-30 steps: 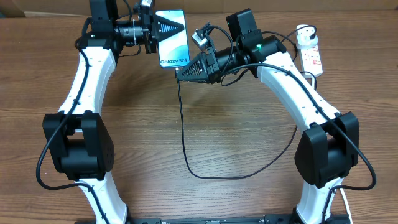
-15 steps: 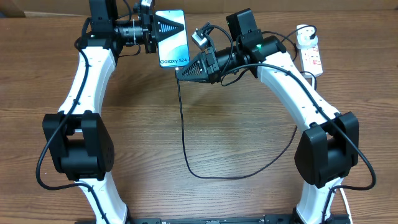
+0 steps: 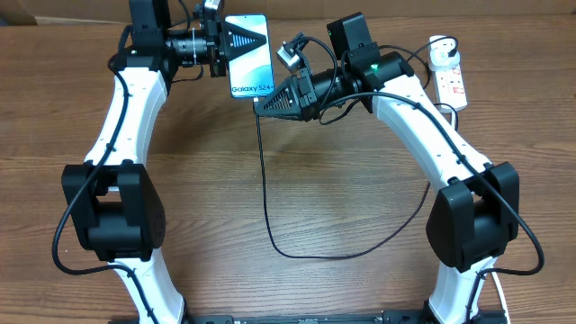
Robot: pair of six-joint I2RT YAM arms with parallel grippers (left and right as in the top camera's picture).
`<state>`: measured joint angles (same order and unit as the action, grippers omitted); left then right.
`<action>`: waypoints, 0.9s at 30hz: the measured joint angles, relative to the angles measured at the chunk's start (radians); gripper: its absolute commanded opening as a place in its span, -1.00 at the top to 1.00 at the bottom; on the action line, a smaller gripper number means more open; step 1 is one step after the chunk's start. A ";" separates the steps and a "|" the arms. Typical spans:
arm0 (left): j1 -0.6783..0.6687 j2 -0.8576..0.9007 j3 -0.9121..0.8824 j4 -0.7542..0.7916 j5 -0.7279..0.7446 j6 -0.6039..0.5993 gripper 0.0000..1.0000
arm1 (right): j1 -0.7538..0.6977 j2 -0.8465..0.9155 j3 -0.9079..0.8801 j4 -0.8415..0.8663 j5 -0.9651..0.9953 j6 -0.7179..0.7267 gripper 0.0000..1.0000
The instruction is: Plug charger to phone and switch on socket
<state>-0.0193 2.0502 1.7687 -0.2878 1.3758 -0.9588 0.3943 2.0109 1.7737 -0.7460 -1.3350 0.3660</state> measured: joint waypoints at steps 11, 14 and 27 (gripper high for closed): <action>0.000 0.000 0.000 0.000 0.000 0.000 0.92 | 0.000 0.000 0.000 -0.008 0.000 0.000 0.93; 0.000 0.000 0.000 0.000 0.000 0.001 0.92 | 0.000 0.000 0.000 -0.010 0.001 0.000 0.93; 0.000 0.000 0.000 -0.003 -0.001 0.016 0.91 | 0.020 0.000 0.000 -0.016 0.001 0.000 0.93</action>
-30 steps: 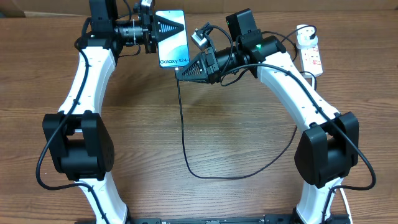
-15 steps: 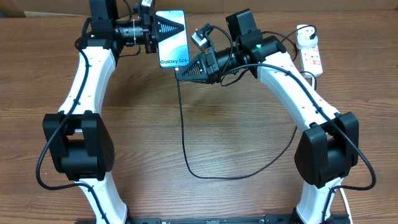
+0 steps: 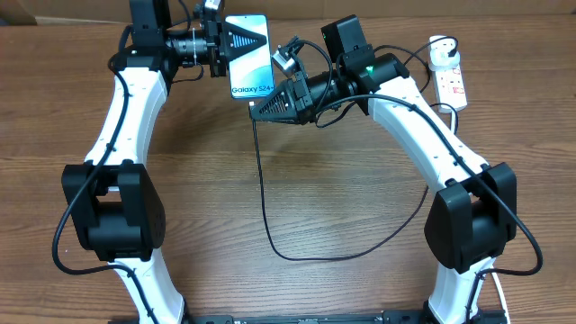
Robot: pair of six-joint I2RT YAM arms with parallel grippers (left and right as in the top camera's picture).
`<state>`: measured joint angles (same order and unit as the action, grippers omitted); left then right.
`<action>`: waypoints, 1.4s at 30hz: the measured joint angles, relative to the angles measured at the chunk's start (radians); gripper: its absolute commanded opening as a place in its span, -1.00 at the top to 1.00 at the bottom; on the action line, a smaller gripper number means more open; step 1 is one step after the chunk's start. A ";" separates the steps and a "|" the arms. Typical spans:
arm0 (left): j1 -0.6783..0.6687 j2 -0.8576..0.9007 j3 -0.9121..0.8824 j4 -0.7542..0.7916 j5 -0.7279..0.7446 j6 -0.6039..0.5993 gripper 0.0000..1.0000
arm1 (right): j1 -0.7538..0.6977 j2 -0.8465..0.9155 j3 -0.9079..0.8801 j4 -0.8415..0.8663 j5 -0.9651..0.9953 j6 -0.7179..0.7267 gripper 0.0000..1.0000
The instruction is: Plug charger to phone and switch on socket
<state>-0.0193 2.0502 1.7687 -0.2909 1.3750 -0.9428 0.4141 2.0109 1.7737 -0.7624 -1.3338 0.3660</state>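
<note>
A phone (image 3: 252, 65) with a pale blue screen reading "Galaxy S24" lies at the far side of the wooden table. My left gripper (image 3: 245, 40) rests over its upper half, and whether it is shut on the phone cannot be told. My right gripper (image 3: 255, 110) sits right at the phone's bottom edge, shut on the plug end of the black charger cable (image 3: 266, 198). The cable hangs from it and loops across the table. A white socket strip (image 3: 452, 83) with a white adapter (image 3: 441, 52) plugged in lies at the far right.
The black cable loops over the middle of the table and runs back towards the right arm (image 3: 423, 126). The left arm (image 3: 135, 108) stretches along the left side. The arm bases stand at the near edge.
My right gripper has shifted slightly left with the cable plug, now just under the phone's bottom edge. The hanging cable moved left with it. The left gripper and phone have not moved.
</note>
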 measured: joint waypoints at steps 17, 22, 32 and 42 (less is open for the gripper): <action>0.000 0.000 0.000 0.000 0.000 0.003 0.91 | 0.000 0.000 0.000 0.001 0.000 -0.004 0.93; 0.000 0.000 0.000 0.000 -0.001 0.003 0.91 | 0.000 0.000 0.000 0.008 -0.002 -0.005 0.93; 0.000 0.000 0.000 0.000 -0.004 0.003 0.92 | -0.002 0.000 0.000 0.021 -0.011 -0.005 0.92; 0.000 0.000 0.000 0.001 -0.003 0.003 0.92 | -0.008 0.000 0.000 0.029 -0.018 -0.004 0.93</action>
<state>-0.0189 2.0502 1.7687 -0.2897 1.3716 -0.9394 0.4065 2.0109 1.7737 -0.7334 -1.3518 0.3622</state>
